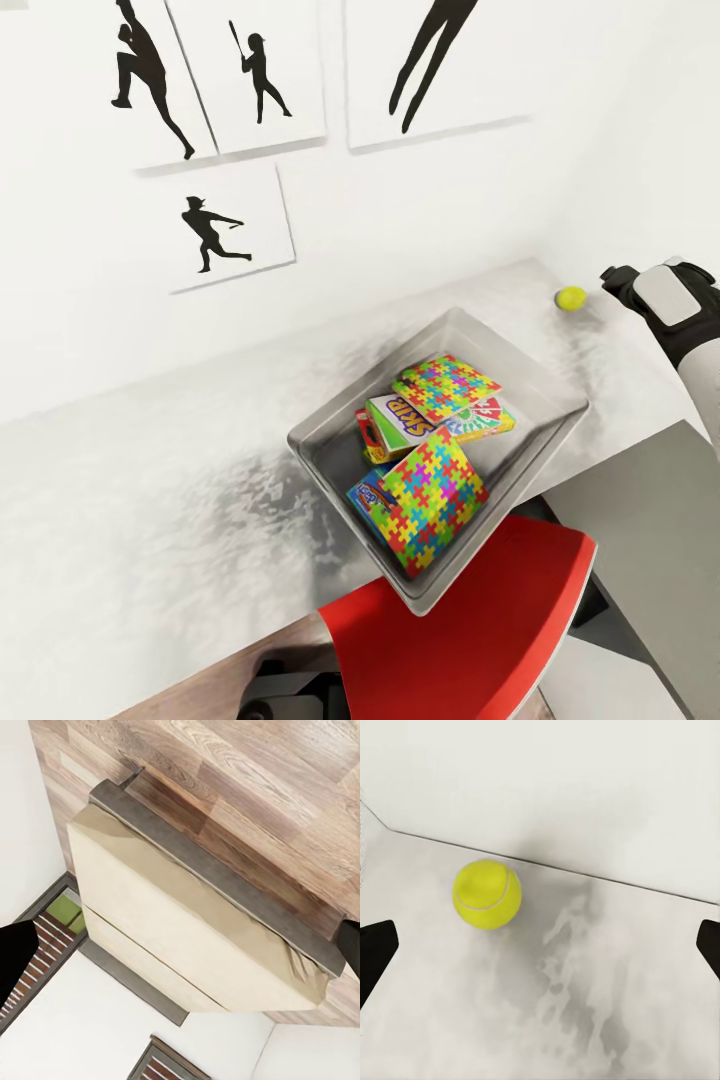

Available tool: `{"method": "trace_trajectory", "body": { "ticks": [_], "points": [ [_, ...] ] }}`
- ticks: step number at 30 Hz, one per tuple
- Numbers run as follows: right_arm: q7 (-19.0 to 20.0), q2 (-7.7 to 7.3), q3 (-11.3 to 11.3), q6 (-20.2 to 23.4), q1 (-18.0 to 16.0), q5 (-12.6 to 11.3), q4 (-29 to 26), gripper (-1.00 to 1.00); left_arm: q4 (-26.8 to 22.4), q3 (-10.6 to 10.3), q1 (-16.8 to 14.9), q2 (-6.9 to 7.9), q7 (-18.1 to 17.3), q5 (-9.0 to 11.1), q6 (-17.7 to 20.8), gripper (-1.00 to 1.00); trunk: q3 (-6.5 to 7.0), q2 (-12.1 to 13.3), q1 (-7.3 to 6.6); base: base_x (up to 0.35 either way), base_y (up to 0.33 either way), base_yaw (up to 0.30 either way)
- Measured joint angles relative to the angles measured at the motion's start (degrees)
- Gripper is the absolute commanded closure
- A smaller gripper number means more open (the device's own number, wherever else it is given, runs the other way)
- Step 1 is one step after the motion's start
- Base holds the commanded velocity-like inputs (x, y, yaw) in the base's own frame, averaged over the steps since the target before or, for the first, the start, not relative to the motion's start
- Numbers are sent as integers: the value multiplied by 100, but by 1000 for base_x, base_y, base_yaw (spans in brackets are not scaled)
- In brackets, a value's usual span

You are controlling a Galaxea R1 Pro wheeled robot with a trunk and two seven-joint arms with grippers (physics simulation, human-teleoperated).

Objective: Put all the toys in the child's room - the three board games (two on the bed and one on the table), the two jigsaw puzzles on the table, and the tennis ball on the table - inside the toy box on the table in the child's room.

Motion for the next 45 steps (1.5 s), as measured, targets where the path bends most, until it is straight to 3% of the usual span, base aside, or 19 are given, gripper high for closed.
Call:
{"method": "trace_trajectory", "body": {
  "ticks": [45],
  "points": [
    [80,60,21,-216,8,32,-299,-100,20,-9,-8,-57,-8,-25,-138,-100,0,0,0,12,4,0]
  ]
}}
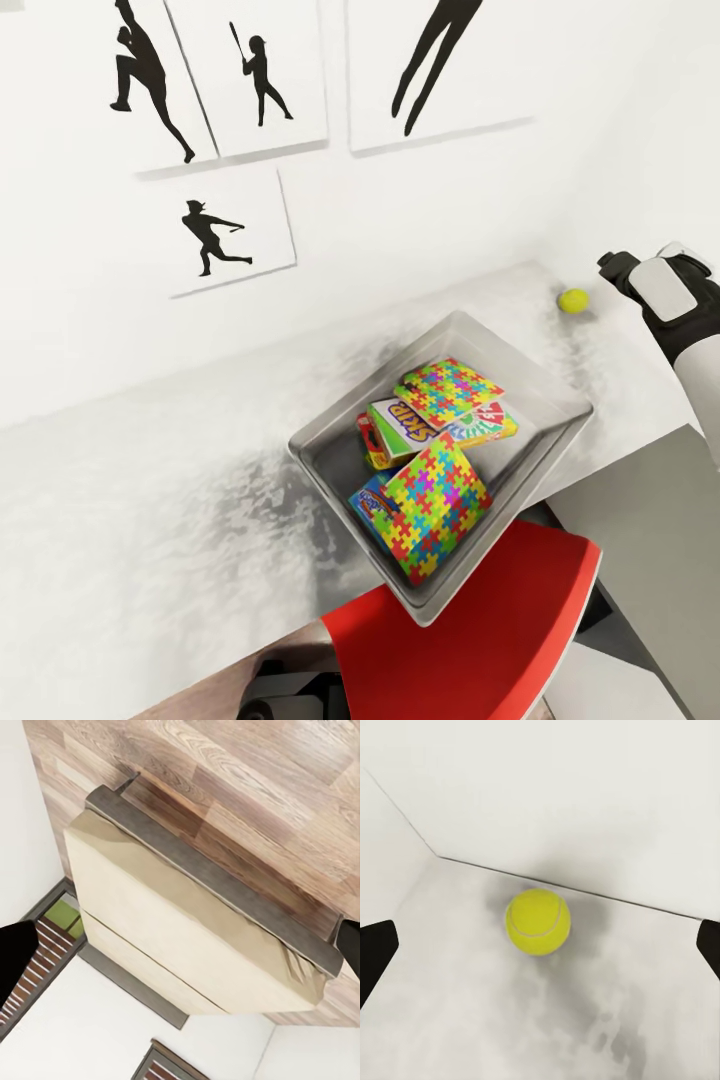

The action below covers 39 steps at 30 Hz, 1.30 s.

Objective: Put all the toys in the child's room - the three board games (two on the bed and one on the table), the two jigsaw puzzles on the table, and the tennis ball on the table - inside the toy box on the table in the child's room.

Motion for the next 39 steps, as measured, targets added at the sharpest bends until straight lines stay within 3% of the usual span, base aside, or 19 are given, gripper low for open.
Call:
{"method": "trace_trajectory", "body": {
  "ticks": [39],
  "points": [
    [0,-20,-13,3,10,-24,-58,-100,1,0,-45,-48,-6,-3,-101,-100,-24,0,0,3,1,0]
  ]
}}
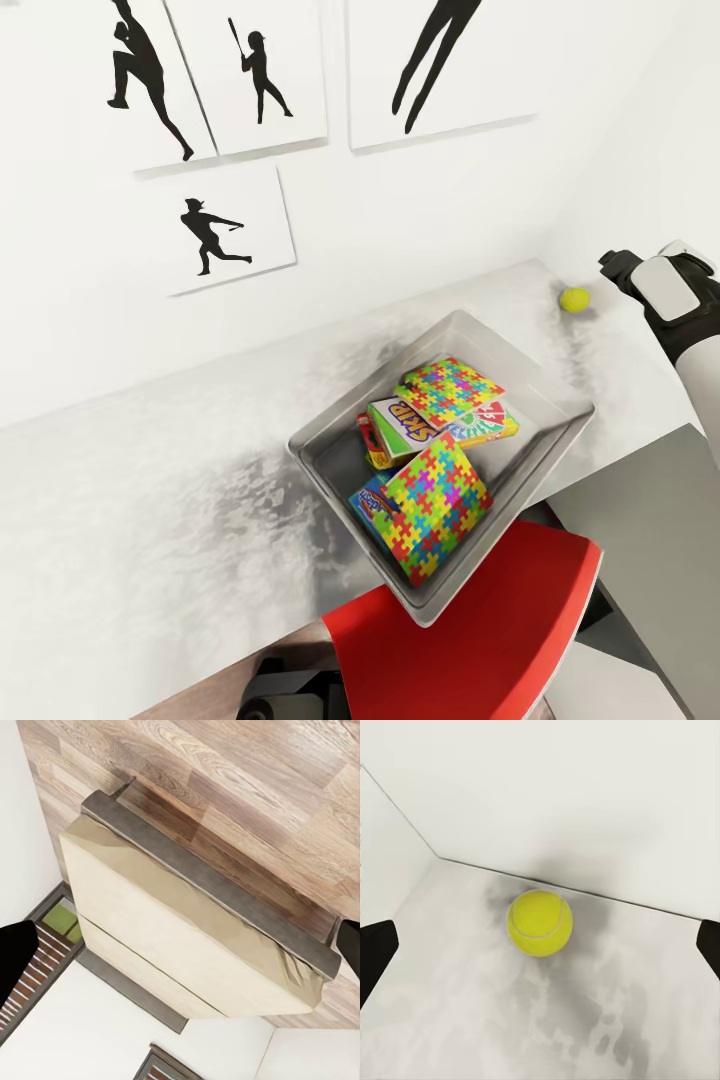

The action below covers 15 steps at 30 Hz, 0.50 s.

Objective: Put all the toys in the child's room - the three board games (two on the bed and one on the table), the two jigsaw puzzles on the table, and the tennis ball on the table - inside the toy box on the table in the child's room.

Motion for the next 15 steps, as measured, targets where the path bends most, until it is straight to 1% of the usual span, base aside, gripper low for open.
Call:
{"method": "trace_trajectory", "body": {
  "ticks": [15],
  "points": [
    [7,0,2,11,0,-15,-11,-100,0,1,-30,-1,2,-3,0,-100,-1,0,0,0,0,0]
  ]
}}
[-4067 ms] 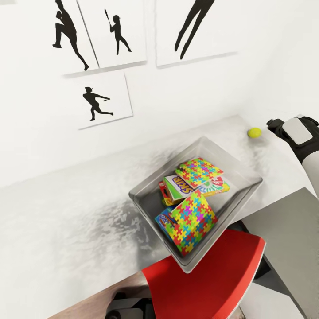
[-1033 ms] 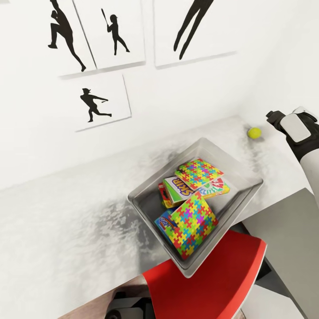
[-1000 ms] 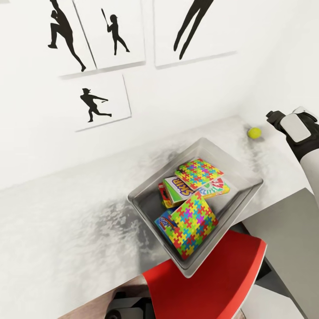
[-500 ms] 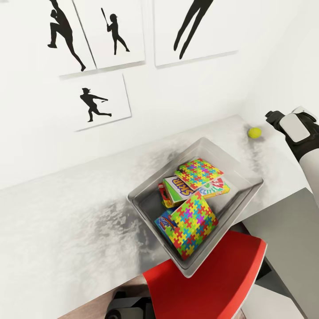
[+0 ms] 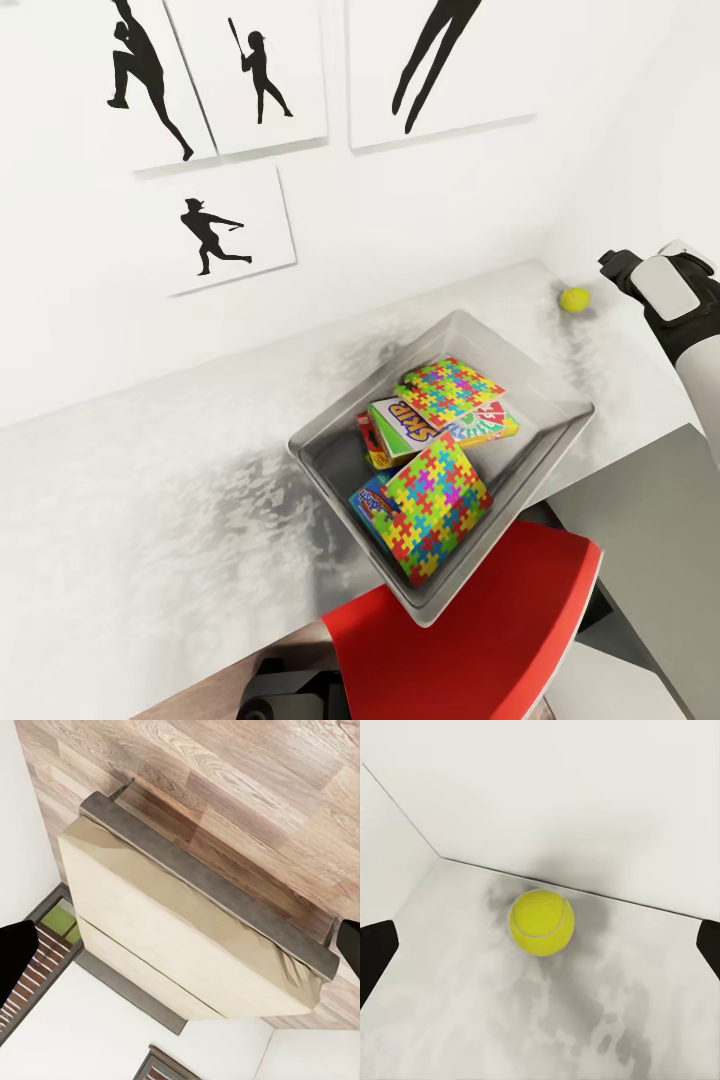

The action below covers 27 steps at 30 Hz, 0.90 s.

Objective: Put all the toys in the child's room - the three board games (two on the bed and one on the table), the two jigsaw puzzles on the table, and the tennis ball on the table - inside the toy box on the table in the child's room.

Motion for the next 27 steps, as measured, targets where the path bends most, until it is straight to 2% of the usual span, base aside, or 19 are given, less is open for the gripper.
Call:
{"method": "trace_trajectory", "body": {
  "ticks": [24,27],
  "points": [
    [171,2,8,10,44,1,-10,-100,0,-1,-4,0,-3,-6,0,-100,0,0,0,0,0,0],
    [400,-11,28,35,56,11,-7,-100,0,-1,-7,-3,-9,-6,0,-100,0,0,0,0,0,0]
  ]
}}
